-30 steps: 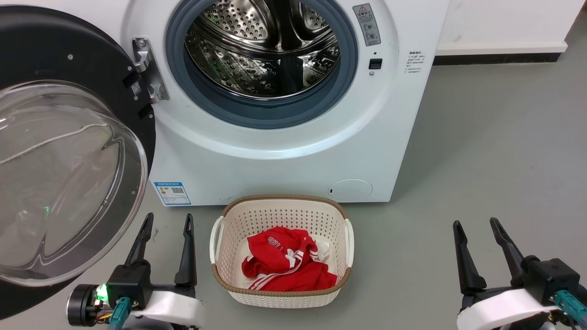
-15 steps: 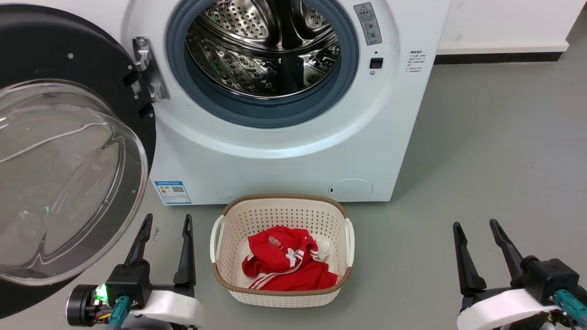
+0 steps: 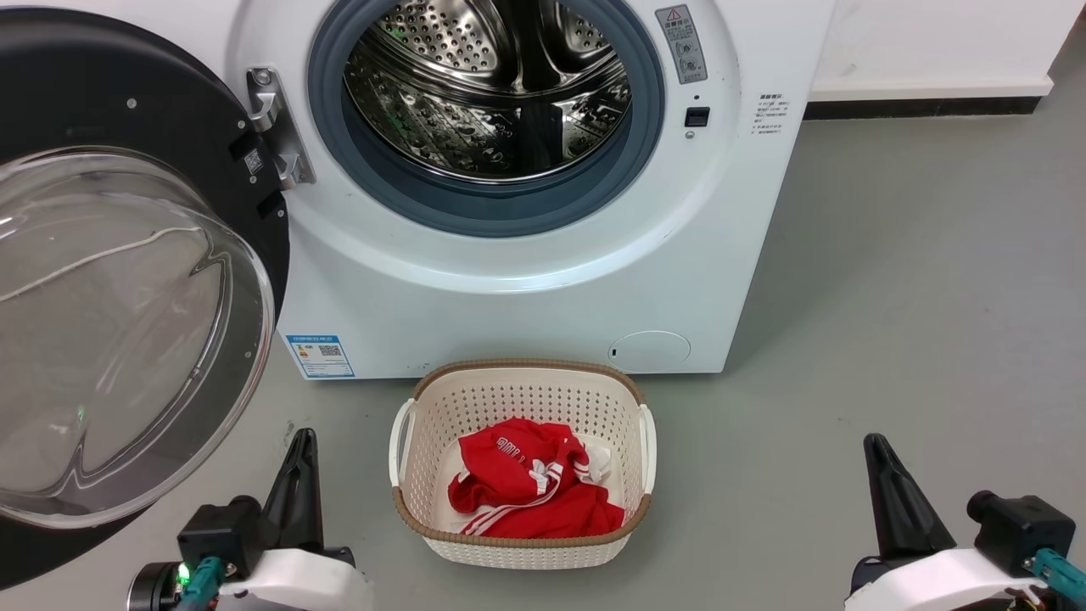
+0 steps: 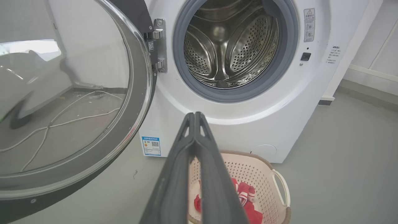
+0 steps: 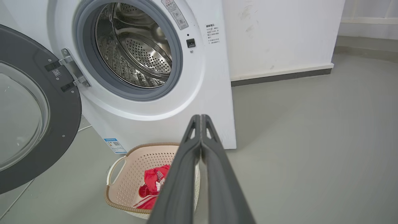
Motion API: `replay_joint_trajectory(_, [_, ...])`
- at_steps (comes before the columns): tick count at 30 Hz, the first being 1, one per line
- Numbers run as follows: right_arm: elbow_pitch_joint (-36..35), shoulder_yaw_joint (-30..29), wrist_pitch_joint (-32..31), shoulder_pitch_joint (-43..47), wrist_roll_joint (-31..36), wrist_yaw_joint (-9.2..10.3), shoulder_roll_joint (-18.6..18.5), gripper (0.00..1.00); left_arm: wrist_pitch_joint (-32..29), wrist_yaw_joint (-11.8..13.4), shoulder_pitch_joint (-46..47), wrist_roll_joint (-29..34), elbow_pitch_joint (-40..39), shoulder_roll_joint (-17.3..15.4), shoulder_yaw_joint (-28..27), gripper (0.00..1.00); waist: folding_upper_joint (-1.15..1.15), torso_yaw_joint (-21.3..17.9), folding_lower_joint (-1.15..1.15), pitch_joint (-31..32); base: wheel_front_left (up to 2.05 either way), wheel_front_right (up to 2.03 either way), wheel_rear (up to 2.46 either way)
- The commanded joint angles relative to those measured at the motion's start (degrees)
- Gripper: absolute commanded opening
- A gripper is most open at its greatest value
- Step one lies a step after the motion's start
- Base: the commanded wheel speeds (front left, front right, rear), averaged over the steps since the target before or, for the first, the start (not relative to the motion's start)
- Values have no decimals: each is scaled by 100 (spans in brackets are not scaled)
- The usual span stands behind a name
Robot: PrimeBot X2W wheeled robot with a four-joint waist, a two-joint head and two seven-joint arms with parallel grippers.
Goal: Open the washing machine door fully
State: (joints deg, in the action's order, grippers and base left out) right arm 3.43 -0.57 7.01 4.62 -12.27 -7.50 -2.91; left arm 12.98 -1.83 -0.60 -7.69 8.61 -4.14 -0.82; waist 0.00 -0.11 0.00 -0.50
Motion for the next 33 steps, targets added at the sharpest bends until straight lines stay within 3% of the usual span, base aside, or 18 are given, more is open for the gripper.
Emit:
replay_joint_trajectory(1, [-61,-5,-11,-128,-243,0,-31,0,-48,-20,184,-234,-56,-10,-53,0,0,0,0,1,0,0,0])
replay_joint_trajectory(13, [148,-22,-183,-325,-1702,0,-100,0,-342,-120,236,-1710,-7,12,-96,0,0,1,0,4,0,0,0])
replay_joint_trajectory(33, [376,-74,-407,-538,-3435,1,-150,0,-757,-239,363,-3479,125,40,-217,0,0,3,0,9,0,0,0])
